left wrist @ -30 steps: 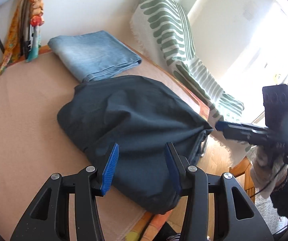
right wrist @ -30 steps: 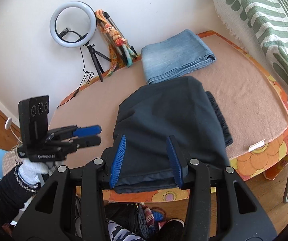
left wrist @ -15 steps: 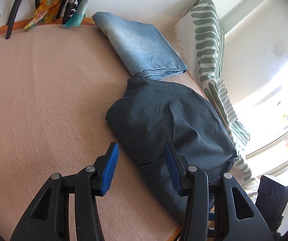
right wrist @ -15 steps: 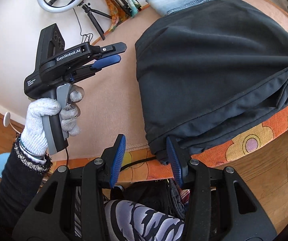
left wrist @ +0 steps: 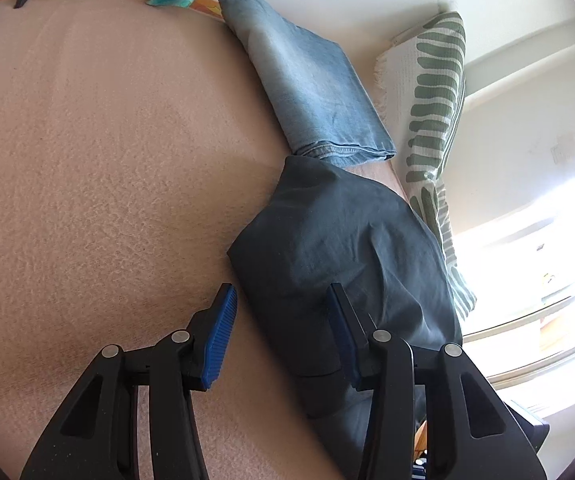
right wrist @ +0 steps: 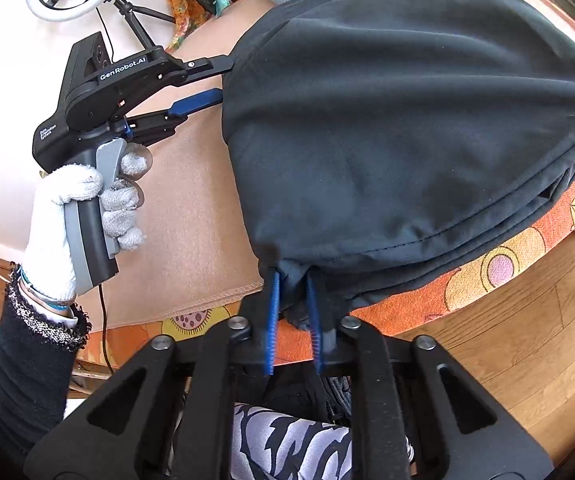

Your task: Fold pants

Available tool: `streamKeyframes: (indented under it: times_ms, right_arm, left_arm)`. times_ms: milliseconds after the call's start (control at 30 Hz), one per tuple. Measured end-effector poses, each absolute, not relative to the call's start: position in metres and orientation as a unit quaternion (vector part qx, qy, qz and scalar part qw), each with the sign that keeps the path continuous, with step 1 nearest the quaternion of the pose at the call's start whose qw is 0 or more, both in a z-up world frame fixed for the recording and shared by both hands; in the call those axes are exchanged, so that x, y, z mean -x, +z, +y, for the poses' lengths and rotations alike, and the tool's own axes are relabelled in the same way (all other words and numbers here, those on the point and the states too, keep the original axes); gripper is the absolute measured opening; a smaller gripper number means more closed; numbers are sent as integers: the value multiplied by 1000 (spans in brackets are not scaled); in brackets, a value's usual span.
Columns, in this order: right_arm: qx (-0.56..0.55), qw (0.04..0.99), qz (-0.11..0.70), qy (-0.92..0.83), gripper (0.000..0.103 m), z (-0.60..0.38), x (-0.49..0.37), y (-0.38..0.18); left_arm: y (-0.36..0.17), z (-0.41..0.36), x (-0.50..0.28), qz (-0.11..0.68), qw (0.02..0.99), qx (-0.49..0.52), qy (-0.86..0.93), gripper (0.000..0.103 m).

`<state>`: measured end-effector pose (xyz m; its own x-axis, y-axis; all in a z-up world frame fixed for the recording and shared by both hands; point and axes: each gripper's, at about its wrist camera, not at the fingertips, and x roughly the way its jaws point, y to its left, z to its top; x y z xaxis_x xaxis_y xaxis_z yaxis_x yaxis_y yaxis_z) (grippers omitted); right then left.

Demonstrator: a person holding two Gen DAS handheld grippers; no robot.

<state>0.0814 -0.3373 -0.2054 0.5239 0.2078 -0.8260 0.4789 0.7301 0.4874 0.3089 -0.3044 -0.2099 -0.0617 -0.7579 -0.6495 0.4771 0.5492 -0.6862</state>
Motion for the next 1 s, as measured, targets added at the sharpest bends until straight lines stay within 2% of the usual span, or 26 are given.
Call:
streamKeyframes:
  times_ms: [67, 100, 133, 467, 567, 600, 700, 733, 767, 800, 833, 1000]
  right_arm:
    - [-377, 793, 473, -75, 7, -341, -77, -207]
    - [-377, 795, 470, -72, 7, -341, -75, -206]
    - [-374, 797, 469, -69, 6, -339, -72, -204]
    - [-331, 816, 473, -31, 4, -318, -56, -173]
    - [-338, 817, 465, -38, 4, -320, -46, -171]
    - [-341, 818, 461, -41, 4, -322, -44, -172]
    - [-352, 815, 458, -38, 4, -325, -43, -178]
    - [-350, 815, 461, -36, 4, -323, -48, -181]
    - [-344, 816, 463, -35, 4, -321, -49, -181]
    - [-340, 817, 464, -33, 4, -321, -51, -181]
    - [-339, 818, 464, -30, 4, -322, -52, -180]
    - [-343, 818, 461, -28, 4, -325, -51, -180]
  left_arm:
    - [-211, -302, -311, 562, 676, 137, -456, 35]
    - [-211, -301, -312, 557, 680, 140, -455, 15]
    - [-209, -301, -312, 552, 686, 138, -453, 5]
    - [-176, -307, -312, 498, 723, 119, -464, 0]
    - [-176, -305, -312, 506, 715, 115, -469, 0]
    - [-177, -303, -310, 511, 713, 112, -467, 0]
    - [-186, -294, -310, 540, 703, 121, -447, 16]
    - [-190, -290, -311, 548, 694, 134, -448, 27]
    - [-193, -286, -311, 555, 690, 142, -442, 33]
    - [-196, -284, -313, 563, 690, 145, -430, 46]
    - [-199, -284, -314, 571, 690, 149, -419, 49]
    - [-216, -289, -316, 583, 666, 194, -424, 49]
